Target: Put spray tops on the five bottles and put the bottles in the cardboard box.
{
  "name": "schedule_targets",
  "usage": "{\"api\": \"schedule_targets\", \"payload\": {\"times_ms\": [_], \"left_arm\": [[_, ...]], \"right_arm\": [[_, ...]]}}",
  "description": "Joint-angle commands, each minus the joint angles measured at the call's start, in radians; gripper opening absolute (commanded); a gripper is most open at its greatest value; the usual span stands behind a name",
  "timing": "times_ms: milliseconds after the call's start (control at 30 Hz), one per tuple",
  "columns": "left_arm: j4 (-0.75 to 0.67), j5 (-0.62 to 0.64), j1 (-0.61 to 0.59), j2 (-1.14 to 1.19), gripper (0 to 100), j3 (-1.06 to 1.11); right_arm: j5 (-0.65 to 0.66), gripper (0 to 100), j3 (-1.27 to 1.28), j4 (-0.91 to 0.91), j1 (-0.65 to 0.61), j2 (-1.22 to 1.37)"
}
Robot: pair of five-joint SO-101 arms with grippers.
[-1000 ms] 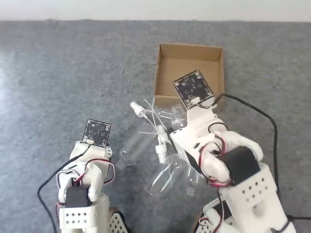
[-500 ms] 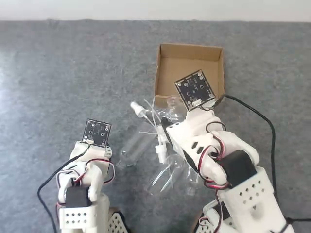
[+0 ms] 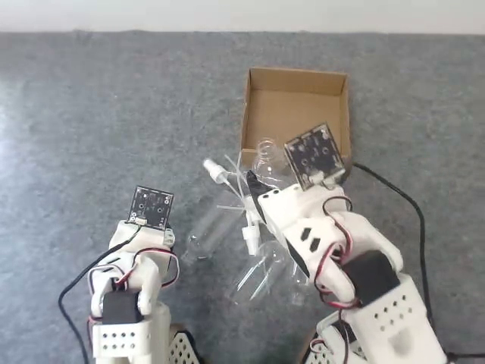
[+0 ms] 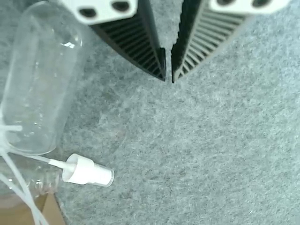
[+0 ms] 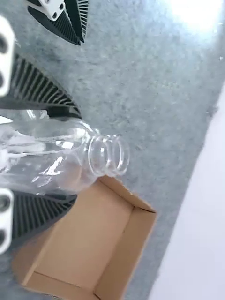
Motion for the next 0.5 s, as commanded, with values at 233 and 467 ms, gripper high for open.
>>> {"api": "schedule_targets", "payload": {"times_ms": [233, 467], "left_arm": [[-0.028, -0.008, 0.003, -0.018, 2, -0.01], [-0.023, 0.101, 0.003, -0.02, 2, -0.07]], "right_arm": [[-0.012, 9.5, 0.176, -0.157, -0.01, -0.216], [-0.207, 9.5, 0.201, -0.162, -0.007, -0.297]]}}
